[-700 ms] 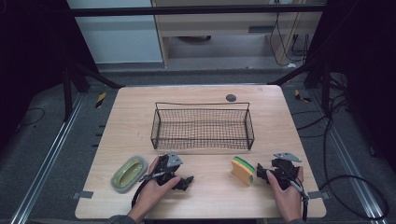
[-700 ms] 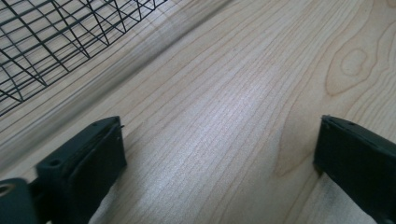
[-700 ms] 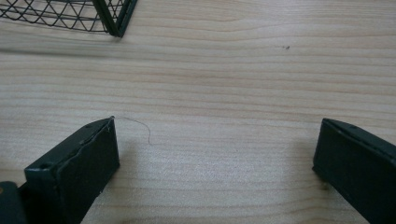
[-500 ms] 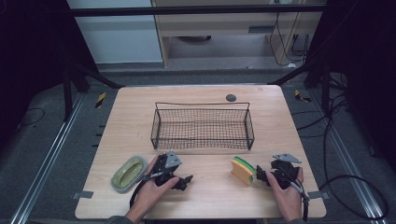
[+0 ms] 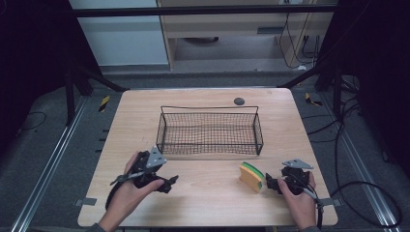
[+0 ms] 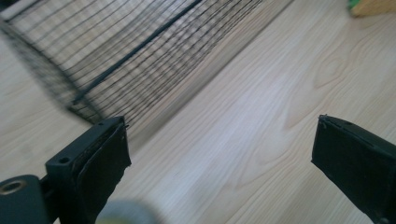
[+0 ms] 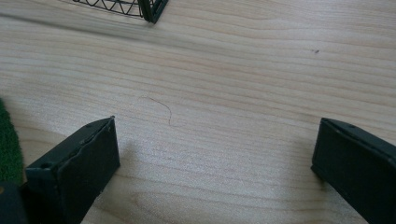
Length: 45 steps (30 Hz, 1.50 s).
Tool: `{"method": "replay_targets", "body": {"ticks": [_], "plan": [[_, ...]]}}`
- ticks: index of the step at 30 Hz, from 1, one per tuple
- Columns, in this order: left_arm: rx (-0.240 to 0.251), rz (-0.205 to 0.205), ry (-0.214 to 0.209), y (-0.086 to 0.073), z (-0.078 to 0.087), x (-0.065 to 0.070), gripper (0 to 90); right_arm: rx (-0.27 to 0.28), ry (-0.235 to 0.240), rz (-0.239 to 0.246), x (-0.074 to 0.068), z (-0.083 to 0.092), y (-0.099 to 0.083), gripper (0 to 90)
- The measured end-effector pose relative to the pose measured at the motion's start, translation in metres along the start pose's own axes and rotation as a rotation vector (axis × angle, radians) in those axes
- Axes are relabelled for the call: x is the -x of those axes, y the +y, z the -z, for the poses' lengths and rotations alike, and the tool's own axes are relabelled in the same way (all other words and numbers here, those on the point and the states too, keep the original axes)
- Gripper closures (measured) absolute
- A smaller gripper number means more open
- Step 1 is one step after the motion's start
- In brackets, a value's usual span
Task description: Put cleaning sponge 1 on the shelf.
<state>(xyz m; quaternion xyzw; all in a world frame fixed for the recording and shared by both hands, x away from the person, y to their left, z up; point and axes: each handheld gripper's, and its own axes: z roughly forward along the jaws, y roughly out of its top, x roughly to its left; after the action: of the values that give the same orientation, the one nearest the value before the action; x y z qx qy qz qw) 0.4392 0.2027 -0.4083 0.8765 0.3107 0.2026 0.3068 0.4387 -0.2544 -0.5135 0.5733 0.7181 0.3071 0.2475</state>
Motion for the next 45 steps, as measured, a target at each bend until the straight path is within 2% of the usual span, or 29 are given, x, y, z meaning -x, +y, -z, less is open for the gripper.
{"method": "replay_targets", "body": {"ticks": [1, 2, 3, 4, 5, 6, 8, 10, 11, 13, 14, 15, 16, 18, 22, 24, 25, 28, 29, 30, 34, 37, 39, 43, 45], "plan": [[-0.021, 0.031, 0.020, -0.004, 0.007, -0.012, 3.3, 0.001, 0.001, 0.002, 0.000, 0.000, 0.000, 0.8], [-0.021, 0.031, 0.020, -0.004, 0.007, -0.012, 3.7, 0.001, 0.001, 0.002, 0.000, 0.000, 0.000, 0.8], [-0.043, 0.050, 0.041, -0.009, 0.011, -0.019, 3.7, 0.001, 0.001, 0.002, 0.000, 0.000, 0.000, 0.8], [-0.065, 0.097, 0.037, -0.015, 0.017, -0.029, 4.9, 0.001, 0.001, 0.002, 0.000, 0.000, 0.000, 0.8], [-0.065, 0.097, 0.037, -0.015, 0.017, -0.029, 5.1, 0.001, 0.001, 0.002, 0.000, 0.000, 0.000, 0.8], [-0.074, 0.128, 0.032, -0.020, 0.021, -0.035, 5.1, 0.001, 0.002, 0.001, 0.000, 0.000, 0.000, 0.8], [-0.107, 0.124, 0.064, -0.028, 0.027, -0.042, 6.9, 0.000, 0.004, 0.004, 0.000, 0.000, 0.000, 0.8], [-0.140, 0.143, 0.079, -0.037, 0.032, -0.050, 10.8, -0.001, 0.008, 0.010, 0.001, 0.000, 0.000, 0.8], [-0.157, 0.160, 0.075, -0.042, 0.034, -0.054, 14.9, -0.001, 0.011, 0.011, 0.001, 0.000, 0.000, 0.8], [-0.172, 0.164, 0.074, -0.046, 0.036, -0.057, 16.7, -0.001, 0.011, 0.012, 0.001, 0.000, 0.000, 0.8], [-0.190, 0.178, 0.048, -0.051, 0.037, -0.061, 24.1, -0.001, 0.012, 0.013, 0.001, 0.000, 0.000, 0.8], [-0.190, 0.178, 0.048, -0.051, 0.037, -0.061, 27.4, -0.001, 0.012, 0.013, 0.001, 0.000, 0.000, 0.8], [-0.206, 0.182, 0.034, -0.054, 0.037, -0.063, 27.4, -0.002, 0.012, 0.014, 0.001, 0.000, 0.000, 0.8], [-0.238, 0.193, 0.027, -0.059, 0.035, -0.066, 34.6, -0.003, 0.012, 0.013, 0.001, 0.000, 0.000, 0.8], [-0.293, 0.195, -0.010, -0.062, 0.030, -0.069, 44.0, -0.003, 0.015, 0.017, 0.001, 0.000, 0.000, 0.8], [-0.320, 0.186, -0.015, -0.061, 0.028, -0.070, 47.2, -0.006, 0.018, 0.023, 0.002, 0.000, 0.000, 0.8], [-0.352, 0.178, -0.028, -0.059, 0.024, -0.071, 47.7, -0.007, 0.019, 0.022, 0.002, 0.000, 0.000, 0.8], [-0.372, 0.175, -0.037, -0.057, 0.020, -0.073, 50.3, -0.009, 0.023, 0.027, 0.002, 0.001, 0.000, 0.8], [-0.401, 0.172, -0.041, -0.055, 0.015, -0.074, 50.5, -0.008, 0.024, 0.026, 0.002, 0.001, 0.000, 0.8], [-0.401, 0.172, -0.041, -0.055, 0.015, -0.074, 50.5, -0.008, 0.024, 0.026, 0.002, 0.001, 0.000, 0.8], [-0.458, 0.152, -0.056, -0.049, 0.006, -0.076, 50.5, -0.009, 0.028, 0.029, 0.002, 0.000, 0.000, 0.8], [-0.478, 0.140, -0.065, -0.044, 0.002, -0.078, 50.8, -0.010, 0.030, 0.029, 0.002, 0.001, 0.001, 0.8], [-0.499, 0.143, -0.084, -0.042, -0.001, -0.079, 51.4, -0.010, 0.031, 0.029, 0.002, 0.000, 0.001, 0.8], [-0.518, 0.145, -0.093, -0.041, -0.005, -0.079, 53.0, -0.009, 0.034, 0.028, 0.002, 0.000, 0.001, 0.8], [-0.523, 0.141, -0.094, -0.040, -0.007, -0.080, 56.2, -0.009, 0.036, 0.030, 0.001, 0.000, 0.001, 0.8]]}}
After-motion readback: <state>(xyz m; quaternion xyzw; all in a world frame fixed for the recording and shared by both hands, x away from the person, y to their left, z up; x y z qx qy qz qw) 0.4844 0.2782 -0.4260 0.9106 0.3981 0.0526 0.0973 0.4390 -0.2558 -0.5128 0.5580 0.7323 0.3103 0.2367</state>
